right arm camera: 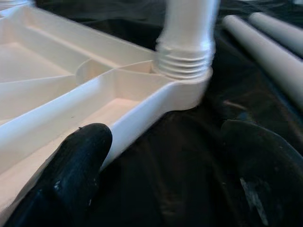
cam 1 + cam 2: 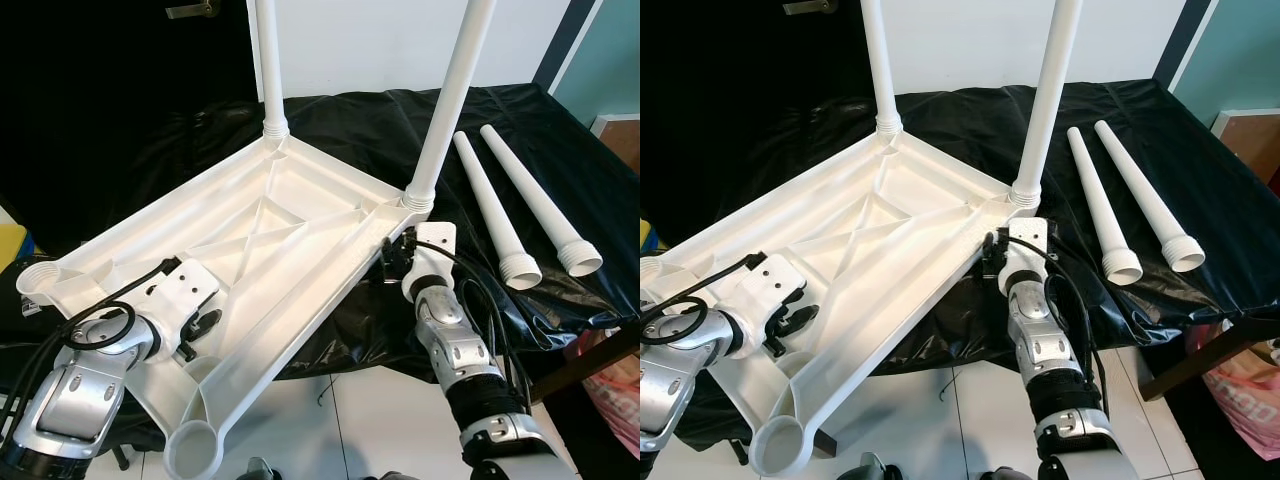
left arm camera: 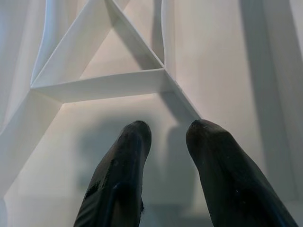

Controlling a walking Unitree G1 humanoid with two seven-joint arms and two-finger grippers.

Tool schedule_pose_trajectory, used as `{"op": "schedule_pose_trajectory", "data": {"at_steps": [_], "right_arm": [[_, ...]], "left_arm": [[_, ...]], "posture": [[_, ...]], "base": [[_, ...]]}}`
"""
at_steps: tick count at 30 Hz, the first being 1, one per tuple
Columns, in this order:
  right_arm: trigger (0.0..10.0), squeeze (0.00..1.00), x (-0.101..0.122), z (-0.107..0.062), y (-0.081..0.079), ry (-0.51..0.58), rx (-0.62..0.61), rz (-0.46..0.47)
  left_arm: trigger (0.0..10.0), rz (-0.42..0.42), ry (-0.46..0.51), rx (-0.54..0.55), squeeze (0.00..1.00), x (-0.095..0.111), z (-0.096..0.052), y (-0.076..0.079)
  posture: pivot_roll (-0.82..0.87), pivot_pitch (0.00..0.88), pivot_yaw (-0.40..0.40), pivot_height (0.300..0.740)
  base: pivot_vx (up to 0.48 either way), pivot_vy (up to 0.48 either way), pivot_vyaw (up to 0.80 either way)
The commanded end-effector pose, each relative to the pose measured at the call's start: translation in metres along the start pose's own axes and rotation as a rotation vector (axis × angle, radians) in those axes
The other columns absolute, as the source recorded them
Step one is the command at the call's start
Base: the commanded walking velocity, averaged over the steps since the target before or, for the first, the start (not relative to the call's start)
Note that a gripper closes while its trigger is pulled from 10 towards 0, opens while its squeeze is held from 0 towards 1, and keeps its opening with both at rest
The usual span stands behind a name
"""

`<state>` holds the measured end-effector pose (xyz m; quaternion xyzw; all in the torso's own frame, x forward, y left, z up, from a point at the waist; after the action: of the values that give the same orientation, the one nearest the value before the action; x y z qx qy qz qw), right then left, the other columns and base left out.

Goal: Building children table

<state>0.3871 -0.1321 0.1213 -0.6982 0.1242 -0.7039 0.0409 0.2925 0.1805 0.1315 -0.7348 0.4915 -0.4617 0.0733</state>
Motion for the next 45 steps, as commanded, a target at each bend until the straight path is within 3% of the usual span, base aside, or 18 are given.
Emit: {"op": "schedule_pose_trajectory", "data": {"at_steps": [1, 3, 5, 19, 21, 24, 31, 37, 41, 45], "right_arm": [[10.0, 0.00, -0.001, -0.001, 0.006, 0.005, -0.032, 0.000], [10.0, 0.00, -0.006, -0.002, 0.019, -0.011, -0.108, -0.012], [10.0, 0.00, -0.010, -0.002, 0.021, -0.032, -0.117, -0.008], [10.0, 0.00, -0.022, 0.002, 0.017, -0.098, -0.096, 0.003], [10.0, 0.00, -0.023, 0.003, 0.015, -0.102, -0.081, -0.002], [10.0, 0.00, -0.020, 0.011, -0.003, -0.114, 0.025, -0.012], [10.0, 0.00, -0.011, 0.021, -0.017, -0.114, 0.105, -0.013], [10.0, 0.00, 0.006, 0.036, -0.029, -0.108, 0.185, -0.030], [10.0, 0.00, 0.010, 0.042, -0.022, -0.102, 0.153, -0.048], [10.0, 0.00, 0.016, 0.047, -0.005, -0.084, 0.084, -0.068]], "left_arm": [[10.0, -0.009, 0.008, -0.061, 0.00, 0.001, 0.002, 0.013], [10.0, -0.008, 0.025, -0.102, 0.00, 0.006, 0.006, 0.023], [10.0, -0.008, 0.032, -0.114, 0.00, 0.009, 0.007, 0.027], [10.0, -0.020, 0.067, -0.148, 0.00, 0.019, 0.008, 0.040], [10.0, -0.023, 0.073, -0.150, 0.00, 0.021, 0.008, 0.041], [10.0, -0.037, 0.116, -0.176, 0.00, 0.034, 0.010, 0.052], [10.0, -0.052, 0.161, -0.207, 0.00, 0.049, 0.015, 0.064], [10.0, -0.061, 0.258, -0.246, 0.00, 0.083, 0.026, 0.083], [10.0, -0.068, 0.283, -0.184, 0.00, 0.096, 0.036, 0.073], [10.0, -0.078, 0.304, -0.021, 0.00, 0.106, 0.045, 0.044]], "posture": [[0.06, 0.075, -0.041, 0.740], [0.05, 0.080, -0.038, 0.740], [0.05, 0.081, -0.037, 0.740], [0.05, 0.087, -0.051, 0.740], [0.05, 0.088, -0.052, 0.740], [0.05, 0.090, -0.054, 0.740], [0.05, 0.090, -0.056, 0.740], [0.05, 0.090, -0.062, 0.740], [0.06, 0.089, -0.065, 0.740], [0.06, 0.088, -0.064, 0.740]], "base": [[0.000, 0.000, 0.00], [0.000, 0.000, 0.00], [0.000, 0.000, 0.00], [0.000, 0.000, 0.00], [0.000, 0.000, 0.00], [0.000, 0.000, 0.00], [0.000, 0.000, 0.00], [0.000, 0.000, 0.00], [0.000, 0.000, 0.00], [0.000, 0.000, 0.00]]}}
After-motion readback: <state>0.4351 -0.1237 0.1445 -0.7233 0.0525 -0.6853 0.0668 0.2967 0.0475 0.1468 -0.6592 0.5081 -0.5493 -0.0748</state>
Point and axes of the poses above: a point about 5 cm out from each wrist's last joint towards the gripper, its own z axis pointing out of the wrist towards the gripper, its own x axis along the axis of the wrist's last joint, y = z × x, the point moved 5 cm from there along z, pointing out of the wrist towards the gripper, and after that the axes turned 13 degrees about z, right-handed, at the moved point
